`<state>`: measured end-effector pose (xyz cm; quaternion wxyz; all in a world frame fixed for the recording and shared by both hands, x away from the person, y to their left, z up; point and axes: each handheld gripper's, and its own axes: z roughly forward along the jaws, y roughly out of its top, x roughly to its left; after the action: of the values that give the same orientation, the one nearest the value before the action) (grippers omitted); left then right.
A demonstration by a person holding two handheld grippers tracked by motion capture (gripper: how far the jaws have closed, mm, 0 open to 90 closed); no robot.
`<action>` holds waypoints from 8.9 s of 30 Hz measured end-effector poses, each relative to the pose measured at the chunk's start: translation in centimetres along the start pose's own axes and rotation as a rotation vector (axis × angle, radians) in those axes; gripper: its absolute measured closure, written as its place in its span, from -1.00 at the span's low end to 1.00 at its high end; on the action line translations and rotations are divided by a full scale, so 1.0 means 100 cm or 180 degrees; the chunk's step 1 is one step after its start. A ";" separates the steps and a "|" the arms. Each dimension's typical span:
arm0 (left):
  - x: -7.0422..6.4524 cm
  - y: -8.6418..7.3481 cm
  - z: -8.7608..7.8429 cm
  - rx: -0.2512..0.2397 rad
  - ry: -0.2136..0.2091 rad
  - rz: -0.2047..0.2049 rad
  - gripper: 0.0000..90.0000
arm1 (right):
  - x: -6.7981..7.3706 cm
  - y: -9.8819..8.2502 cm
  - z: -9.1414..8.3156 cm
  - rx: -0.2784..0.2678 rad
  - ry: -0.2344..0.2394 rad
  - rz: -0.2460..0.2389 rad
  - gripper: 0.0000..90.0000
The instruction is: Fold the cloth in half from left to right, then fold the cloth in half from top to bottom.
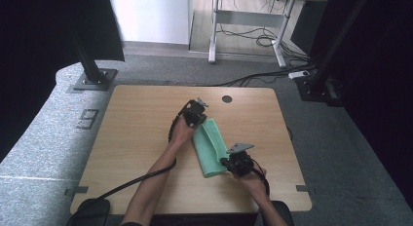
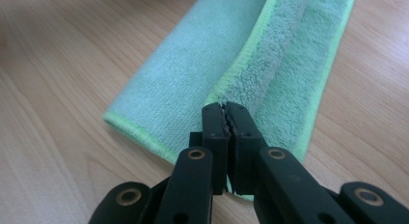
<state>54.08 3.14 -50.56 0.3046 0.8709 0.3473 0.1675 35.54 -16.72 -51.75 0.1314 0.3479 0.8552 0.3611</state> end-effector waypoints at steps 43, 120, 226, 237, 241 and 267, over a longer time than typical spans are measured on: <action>0.006 -0.016 -0.012 -0.0176 0.0307 -0.0118 -0.42 | -0.037 -0.010 0.004 0.0053 -0.0303 0.0241 0.08; -0.085 -0.137 -0.078 0.0005 -0.0334 -0.0005 -0.65 | -0.027 -0.020 0.015 0.0220 -0.0241 0.0222 -0.59; -0.022 -0.220 -0.133 -0.0035 -0.0151 -0.0253 -1.00 | -0.022 -0.039 0.015 -0.0030 -0.0250 0.0149 -1.00; -0.021 -0.219 -0.132 -0.0038 -0.0157 -0.0256 -1.00 | -0.022 -0.039 0.015 -0.0031 -0.0243 0.0155 -1.00; -0.021 -0.219 -0.132 -0.0024 -0.0164 -0.0263 -1.00 | -0.021 -0.037 0.016 -0.0007 -0.0260 0.0186 -1.00; -0.010 -0.162 -0.112 -0.0124 -0.0033 -0.0278 -1.00 | -0.015 0.004 0.034 -0.0067 -0.0122 0.0176 -1.00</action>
<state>39.58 16.34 -52.68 0.3304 0.8497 0.3801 0.1563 38.43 -15.77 -53.86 0.1414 0.3768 0.8388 0.3668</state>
